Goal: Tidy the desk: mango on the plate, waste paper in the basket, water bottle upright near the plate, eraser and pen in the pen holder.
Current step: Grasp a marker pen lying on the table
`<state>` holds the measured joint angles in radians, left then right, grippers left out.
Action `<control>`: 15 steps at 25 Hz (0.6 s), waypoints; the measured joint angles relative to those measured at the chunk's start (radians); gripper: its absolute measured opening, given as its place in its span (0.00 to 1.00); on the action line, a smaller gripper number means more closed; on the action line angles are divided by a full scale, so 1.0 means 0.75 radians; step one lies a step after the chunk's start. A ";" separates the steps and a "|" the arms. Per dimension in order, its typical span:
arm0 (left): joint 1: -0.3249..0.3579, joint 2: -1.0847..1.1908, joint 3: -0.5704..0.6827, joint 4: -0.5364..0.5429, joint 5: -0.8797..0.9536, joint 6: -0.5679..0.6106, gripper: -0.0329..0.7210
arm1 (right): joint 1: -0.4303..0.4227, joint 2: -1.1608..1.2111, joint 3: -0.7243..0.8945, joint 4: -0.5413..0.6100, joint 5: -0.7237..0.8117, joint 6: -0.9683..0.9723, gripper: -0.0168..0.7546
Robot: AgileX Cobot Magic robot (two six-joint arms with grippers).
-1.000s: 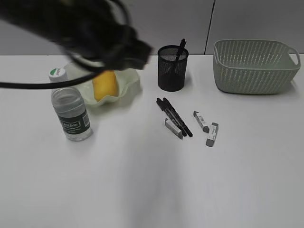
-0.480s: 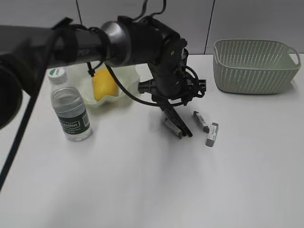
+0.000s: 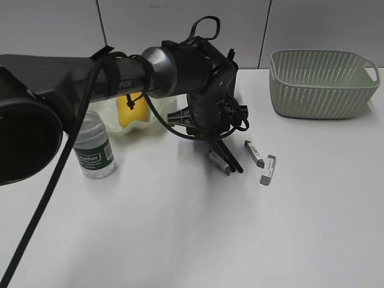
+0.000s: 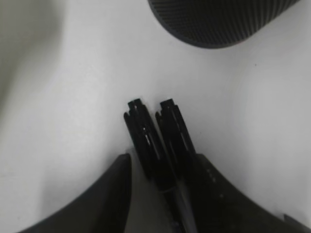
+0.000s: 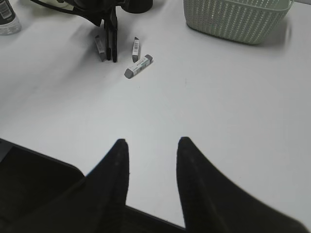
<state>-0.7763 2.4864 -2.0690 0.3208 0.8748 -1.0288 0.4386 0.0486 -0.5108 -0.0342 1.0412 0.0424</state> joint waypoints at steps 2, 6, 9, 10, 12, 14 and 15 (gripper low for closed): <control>0.002 0.005 -0.003 0.006 -0.003 -0.026 0.44 | 0.000 0.000 0.000 0.000 0.000 0.000 0.38; 0.005 0.012 -0.006 0.011 -0.008 -0.040 0.44 | 0.000 0.000 0.000 0.000 0.000 0.000 0.38; 0.005 0.016 -0.006 0.013 -0.020 -0.045 0.42 | 0.000 0.000 0.000 0.000 0.000 0.000 0.38; 0.005 0.017 -0.009 0.014 -0.020 -0.046 0.40 | 0.000 0.000 0.000 0.000 0.000 0.000 0.38; 0.005 0.017 -0.011 0.019 -0.015 -0.046 0.36 | 0.000 0.000 0.000 0.000 0.000 0.000 0.38; 0.005 0.031 -0.010 0.021 0.003 -0.046 0.34 | 0.000 0.000 0.000 0.000 0.000 0.000 0.38; 0.005 0.031 -0.010 0.025 0.009 -0.046 0.34 | 0.000 0.000 0.000 0.000 0.000 0.000 0.38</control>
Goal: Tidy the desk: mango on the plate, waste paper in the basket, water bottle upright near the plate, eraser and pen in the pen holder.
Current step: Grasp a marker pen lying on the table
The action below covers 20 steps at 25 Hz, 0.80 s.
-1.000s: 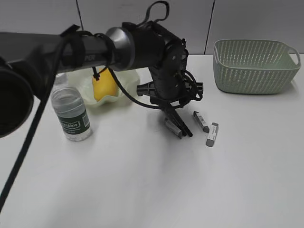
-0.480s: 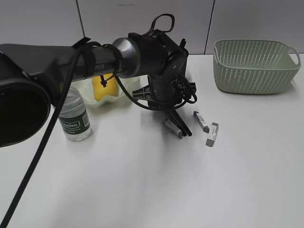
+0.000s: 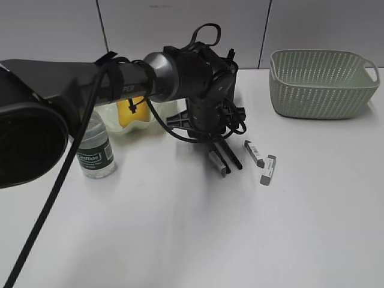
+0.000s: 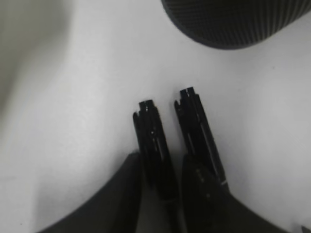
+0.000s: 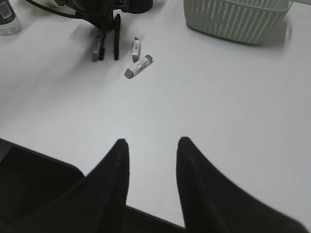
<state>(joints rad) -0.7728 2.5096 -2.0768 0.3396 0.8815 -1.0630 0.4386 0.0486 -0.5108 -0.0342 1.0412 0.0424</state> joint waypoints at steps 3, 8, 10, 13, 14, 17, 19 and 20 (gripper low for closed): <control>0.000 0.001 0.000 0.003 0.008 0.000 0.34 | 0.000 0.000 0.000 0.000 -0.001 0.000 0.38; 0.000 0.001 0.000 0.000 -0.021 0.000 0.34 | 0.000 0.000 0.000 0.000 -0.001 0.000 0.37; 0.000 0.004 0.000 -0.002 -0.026 0.000 0.33 | 0.000 0.000 0.000 0.000 -0.001 0.000 0.37; 0.002 0.005 0.000 -0.015 -0.035 0.000 0.27 | 0.000 0.000 0.000 0.000 -0.001 0.000 0.37; 0.004 0.005 0.000 -0.020 -0.048 0.000 0.22 | 0.000 0.000 0.000 0.000 -0.001 0.000 0.37; 0.005 0.005 0.000 -0.027 -0.088 0.000 0.19 | 0.000 0.000 0.000 0.000 -0.001 0.000 0.37; 0.005 0.000 0.003 -0.024 -0.090 0.000 0.19 | 0.000 0.000 0.000 0.000 -0.001 0.000 0.37; 0.005 -0.004 0.004 -0.014 -0.089 0.000 0.19 | 0.000 0.000 0.000 0.000 -0.001 0.000 0.37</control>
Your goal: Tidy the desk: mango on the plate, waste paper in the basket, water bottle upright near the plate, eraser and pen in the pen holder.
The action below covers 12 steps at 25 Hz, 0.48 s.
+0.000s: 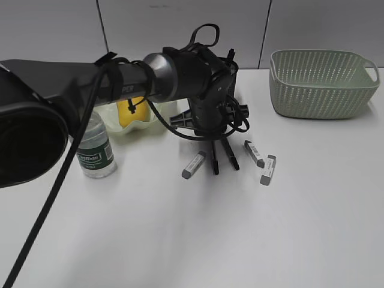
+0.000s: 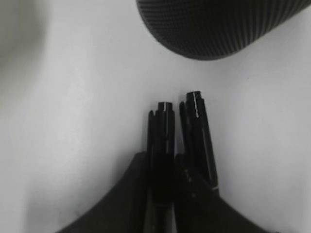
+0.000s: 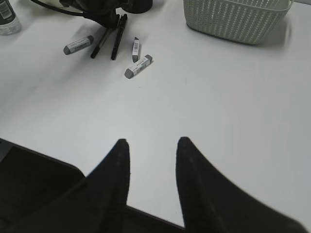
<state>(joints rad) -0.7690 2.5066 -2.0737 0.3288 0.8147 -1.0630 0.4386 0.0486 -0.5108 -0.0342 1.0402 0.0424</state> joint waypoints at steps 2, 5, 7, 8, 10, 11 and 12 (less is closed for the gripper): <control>-0.004 -0.027 0.003 0.037 0.008 0.000 0.19 | 0.000 0.000 0.000 0.000 0.000 0.000 0.37; -0.018 -0.115 0.003 0.128 0.008 0.000 0.19 | 0.000 0.000 0.000 0.000 0.000 0.000 0.37; -0.041 -0.184 0.003 0.229 -0.013 -0.005 0.19 | 0.000 0.000 0.000 0.000 0.000 0.000 0.37; -0.056 -0.220 0.003 0.292 -0.038 -0.009 0.18 | 0.000 0.000 0.000 0.000 0.000 0.000 0.37; -0.084 -0.276 0.003 0.429 -0.134 -0.015 0.18 | 0.000 0.000 0.000 0.000 0.000 0.000 0.37; -0.096 -0.299 0.003 0.492 -0.212 -0.021 0.18 | 0.000 0.000 0.000 0.000 0.000 0.000 0.37; -0.101 -0.315 0.003 0.578 -0.302 -0.026 0.18 | 0.000 0.000 0.000 0.000 0.000 0.000 0.37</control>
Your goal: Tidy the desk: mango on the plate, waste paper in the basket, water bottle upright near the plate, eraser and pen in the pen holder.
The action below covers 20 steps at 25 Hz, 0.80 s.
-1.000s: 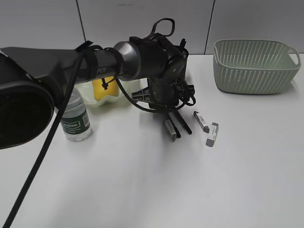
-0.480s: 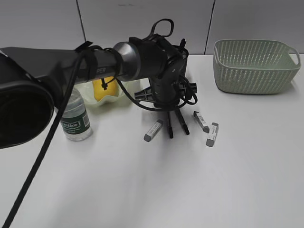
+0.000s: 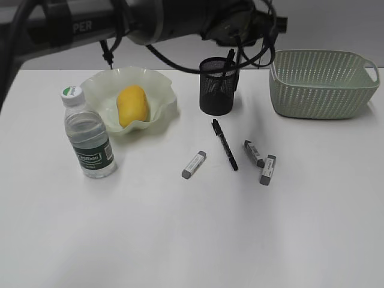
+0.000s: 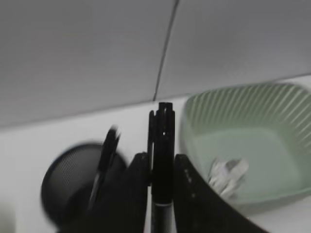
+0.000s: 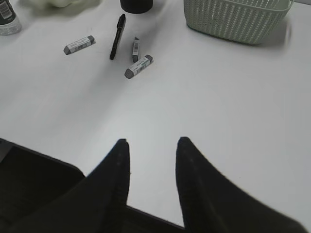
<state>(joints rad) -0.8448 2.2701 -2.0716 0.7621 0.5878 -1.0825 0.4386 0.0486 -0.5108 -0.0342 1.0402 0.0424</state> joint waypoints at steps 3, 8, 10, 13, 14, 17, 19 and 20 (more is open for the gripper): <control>0.015 -0.009 0.000 0.258 -0.300 -0.005 0.18 | 0.000 0.000 0.000 0.000 0.000 0.000 0.37; 0.169 0.080 -0.001 0.404 -0.644 -0.006 0.18 | 0.000 0.000 0.000 0.000 0.000 0.000 0.37; 0.239 0.121 -0.001 0.418 -0.711 -0.009 0.18 | 0.000 0.000 0.000 0.000 0.000 0.000 0.37; 0.303 0.163 0.001 0.435 -0.830 -0.009 0.18 | 0.000 0.000 0.000 0.000 0.000 0.000 0.37; 0.311 0.169 0.001 0.436 -0.860 -0.009 0.18 | 0.000 0.000 0.000 0.000 0.000 0.000 0.37; 0.314 0.177 0.001 0.447 -0.890 -0.005 0.18 | 0.000 0.000 0.000 0.000 0.000 0.000 0.37; 0.310 0.181 0.001 0.451 -0.911 -0.004 0.18 | 0.000 0.000 0.000 0.000 0.000 0.000 0.37; 0.309 0.185 0.001 0.453 -0.915 -0.004 0.18 | 0.000 0.000 0.000 0.000 0.000 0.000 0.37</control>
<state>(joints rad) -0.6133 2.4087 -2.0707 1.1015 -0.0987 -1.0854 0.4386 0.0486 -0.5108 -0.0342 1.0402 0.0424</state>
